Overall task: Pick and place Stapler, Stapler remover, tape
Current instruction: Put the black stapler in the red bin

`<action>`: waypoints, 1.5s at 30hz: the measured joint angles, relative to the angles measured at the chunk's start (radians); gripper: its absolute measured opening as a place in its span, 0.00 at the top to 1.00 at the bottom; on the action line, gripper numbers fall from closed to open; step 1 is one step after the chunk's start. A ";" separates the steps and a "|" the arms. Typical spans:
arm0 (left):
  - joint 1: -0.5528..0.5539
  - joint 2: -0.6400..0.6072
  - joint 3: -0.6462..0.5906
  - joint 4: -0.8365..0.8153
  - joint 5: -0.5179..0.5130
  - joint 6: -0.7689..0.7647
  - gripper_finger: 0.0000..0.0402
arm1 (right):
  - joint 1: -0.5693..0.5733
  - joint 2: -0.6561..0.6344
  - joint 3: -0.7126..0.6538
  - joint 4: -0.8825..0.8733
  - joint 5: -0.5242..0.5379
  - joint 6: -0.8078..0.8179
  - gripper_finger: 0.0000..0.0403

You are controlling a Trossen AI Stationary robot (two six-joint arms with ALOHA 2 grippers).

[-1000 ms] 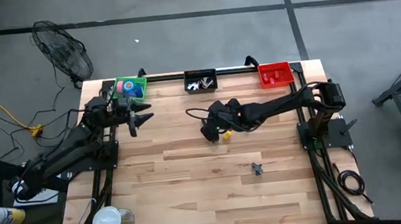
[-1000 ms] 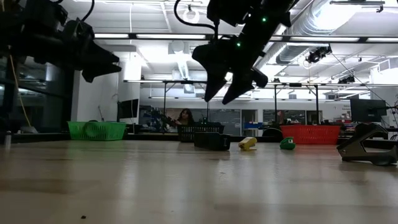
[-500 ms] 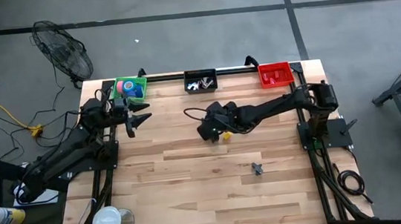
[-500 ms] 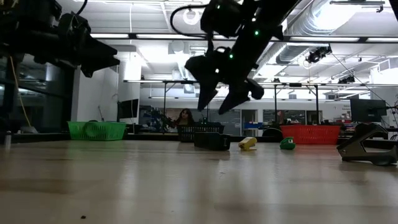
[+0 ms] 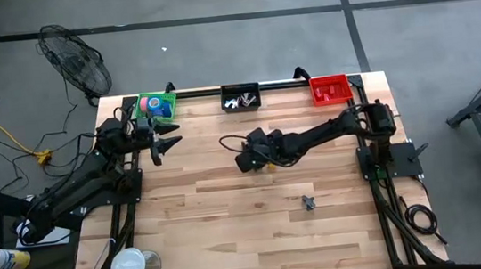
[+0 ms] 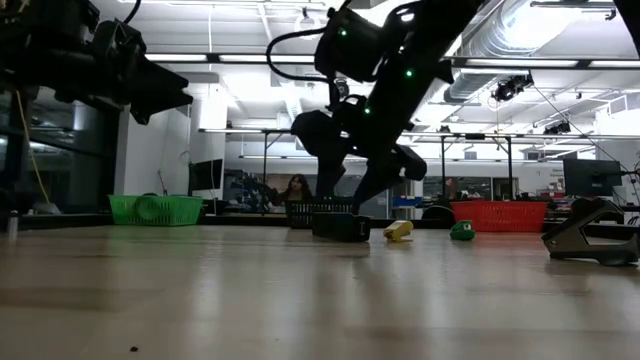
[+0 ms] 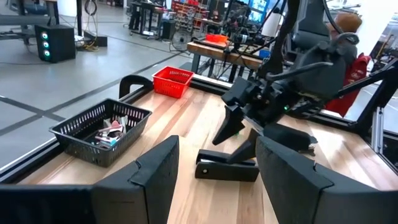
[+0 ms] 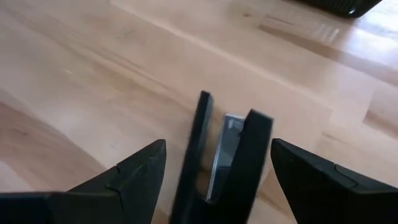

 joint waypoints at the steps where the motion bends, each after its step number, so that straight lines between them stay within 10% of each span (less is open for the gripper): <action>1: 0.000 0.000 0.000 0.000 0.000 -0.002 0.48 | 0.006 0.000 0.000 0.000 0.007 0.004 0.30; 45: 0.000 0.000 0.000 0.000 0.028 -0.037 0.48 | 0.067 0.147 0.003 0.042 0.061 0.050 0.34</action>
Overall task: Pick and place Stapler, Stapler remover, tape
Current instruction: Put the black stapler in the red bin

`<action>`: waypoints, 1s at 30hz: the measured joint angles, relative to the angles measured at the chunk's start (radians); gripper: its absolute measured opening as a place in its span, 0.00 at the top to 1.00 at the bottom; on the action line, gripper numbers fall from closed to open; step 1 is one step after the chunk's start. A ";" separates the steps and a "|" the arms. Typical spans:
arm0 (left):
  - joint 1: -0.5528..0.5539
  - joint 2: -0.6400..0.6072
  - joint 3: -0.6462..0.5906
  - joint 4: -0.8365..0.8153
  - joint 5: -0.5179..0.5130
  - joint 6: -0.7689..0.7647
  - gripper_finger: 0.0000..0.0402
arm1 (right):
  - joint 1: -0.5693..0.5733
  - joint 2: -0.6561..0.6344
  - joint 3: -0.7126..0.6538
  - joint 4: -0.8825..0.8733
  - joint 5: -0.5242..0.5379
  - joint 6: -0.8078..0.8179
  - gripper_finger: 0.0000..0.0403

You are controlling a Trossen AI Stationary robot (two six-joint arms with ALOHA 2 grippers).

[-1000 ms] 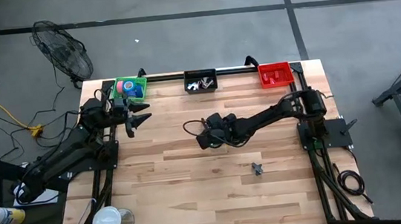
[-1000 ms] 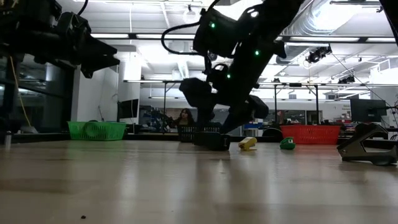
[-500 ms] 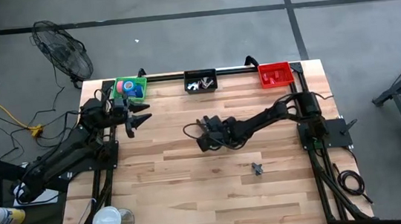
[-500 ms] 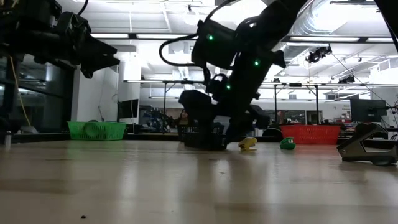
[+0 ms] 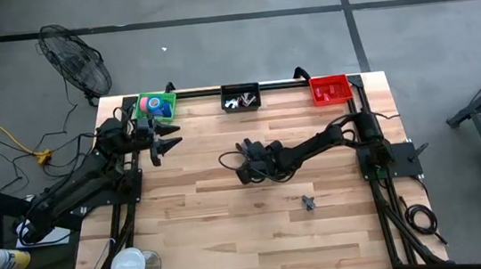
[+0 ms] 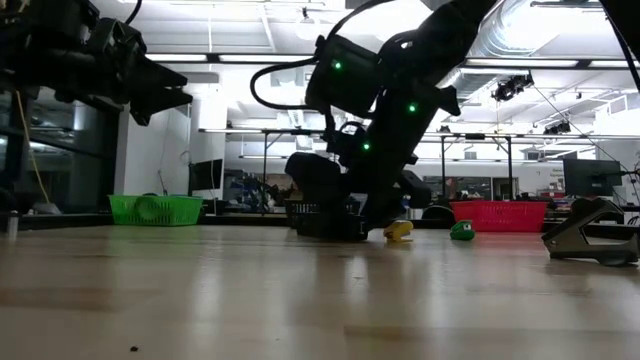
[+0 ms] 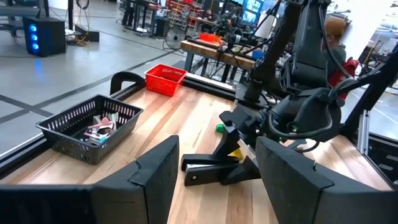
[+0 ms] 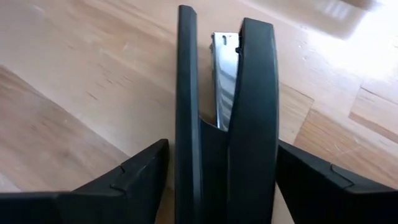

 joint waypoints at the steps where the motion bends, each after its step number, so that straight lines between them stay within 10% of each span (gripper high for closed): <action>1: 0.000 0.000 0.000 0.000 0.000 0.000 0.48 | 0.000 0.000 0.000 0.007 -0.001 -0.014 0.36; 17: 0.000 0.000 0.000 -0.002 0.007 0.000 0.48 | -0.002 -0.014 -0.002 0.011 -0.045 -0.092 0.59; 30: 0.000 0.000 0.000 -0.008 0.011 0.000 0.48 | -0.073 -0.312 -0.005 -0.538 -0.041 -0.005 0.59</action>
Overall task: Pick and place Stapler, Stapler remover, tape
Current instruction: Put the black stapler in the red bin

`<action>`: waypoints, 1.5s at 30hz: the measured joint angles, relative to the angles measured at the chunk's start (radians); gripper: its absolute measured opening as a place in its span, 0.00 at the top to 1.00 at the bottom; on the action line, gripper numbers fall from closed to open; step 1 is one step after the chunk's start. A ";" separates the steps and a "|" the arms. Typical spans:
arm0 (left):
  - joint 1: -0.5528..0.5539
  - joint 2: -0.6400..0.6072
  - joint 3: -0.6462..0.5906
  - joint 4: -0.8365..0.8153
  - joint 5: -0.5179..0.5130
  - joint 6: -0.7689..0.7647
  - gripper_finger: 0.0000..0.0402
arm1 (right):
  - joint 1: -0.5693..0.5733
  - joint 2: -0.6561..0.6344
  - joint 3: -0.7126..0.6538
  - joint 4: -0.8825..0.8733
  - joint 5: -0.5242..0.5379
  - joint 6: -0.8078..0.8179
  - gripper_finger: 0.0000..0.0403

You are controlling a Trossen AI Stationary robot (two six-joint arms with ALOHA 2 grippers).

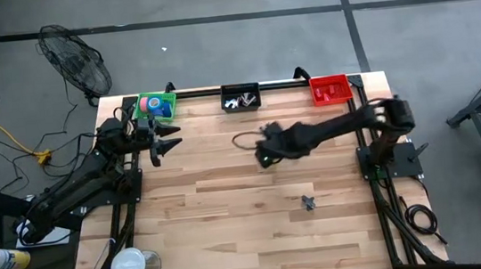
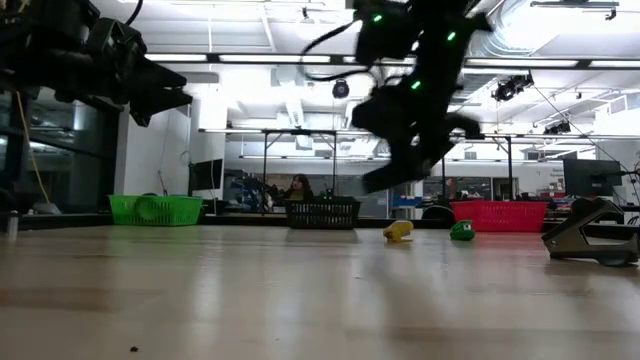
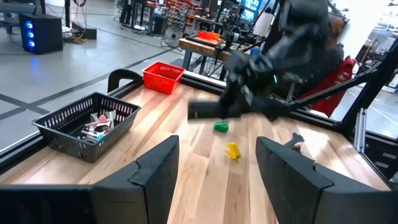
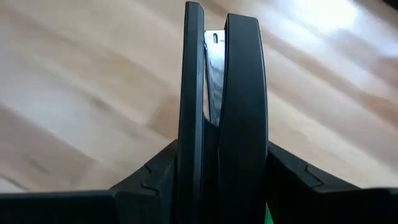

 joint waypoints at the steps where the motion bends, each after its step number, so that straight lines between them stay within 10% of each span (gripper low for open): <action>1: 0.000 0.000 0.000 0.000 0.006 0.000 0.48 | -0.014 -0.029 0.000 -0.056 0.002 0.016 0.59; 17: 0.000 0.000 0.000 0.001 0.011 0.000 0.48 | -0.422 -0.204 0.001 -0.629 -0.100 -0.211 0.59; 45: 0.000 0.000 0.000 -0.006 -0.021 0.001 0.48 | -0.739 -0.200 0.002 -0.378 0.177 -1.312 0.59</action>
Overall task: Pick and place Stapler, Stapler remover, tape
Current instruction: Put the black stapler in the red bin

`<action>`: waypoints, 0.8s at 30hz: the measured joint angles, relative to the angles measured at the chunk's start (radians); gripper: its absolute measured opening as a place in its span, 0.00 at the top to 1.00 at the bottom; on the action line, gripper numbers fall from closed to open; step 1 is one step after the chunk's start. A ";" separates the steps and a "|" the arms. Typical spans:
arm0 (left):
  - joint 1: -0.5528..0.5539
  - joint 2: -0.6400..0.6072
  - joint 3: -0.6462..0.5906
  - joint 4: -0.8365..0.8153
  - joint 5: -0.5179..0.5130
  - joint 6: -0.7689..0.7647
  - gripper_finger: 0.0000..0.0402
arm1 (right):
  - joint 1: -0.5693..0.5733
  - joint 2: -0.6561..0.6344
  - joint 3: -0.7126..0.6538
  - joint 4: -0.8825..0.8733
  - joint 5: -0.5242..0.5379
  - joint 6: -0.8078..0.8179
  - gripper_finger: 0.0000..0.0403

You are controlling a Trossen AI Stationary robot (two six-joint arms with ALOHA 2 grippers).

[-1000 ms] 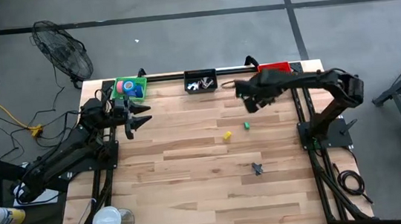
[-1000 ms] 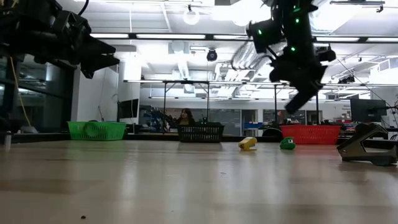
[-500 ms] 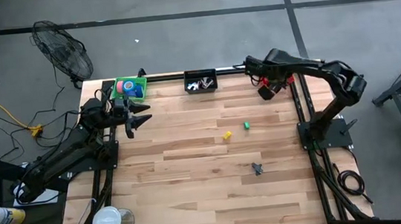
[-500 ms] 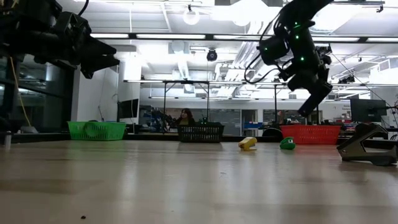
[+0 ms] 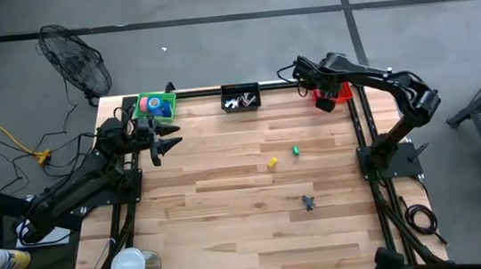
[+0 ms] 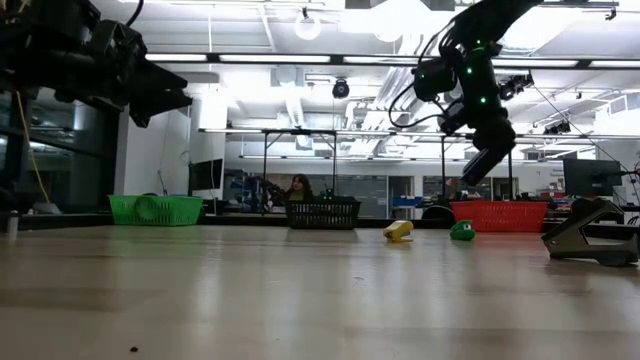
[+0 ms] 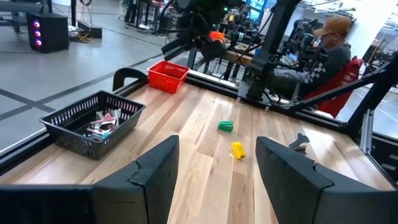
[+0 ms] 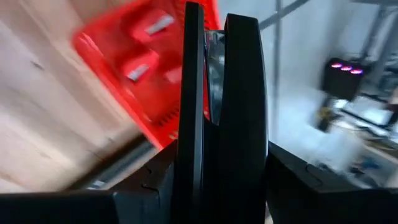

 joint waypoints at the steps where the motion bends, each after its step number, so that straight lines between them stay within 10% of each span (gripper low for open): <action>1: 0.000 0.000 0.000 -0.003 0.000 0.001 0.48 | -0.003 0.002 0.000 0.000 0.026 -0.010 0.59; 24: 0.000 0.000 0.000 -0.040 0.010 0.018 0.48 | -0.043 0.145 0.000 0.034 -0.021 -0.194 0.59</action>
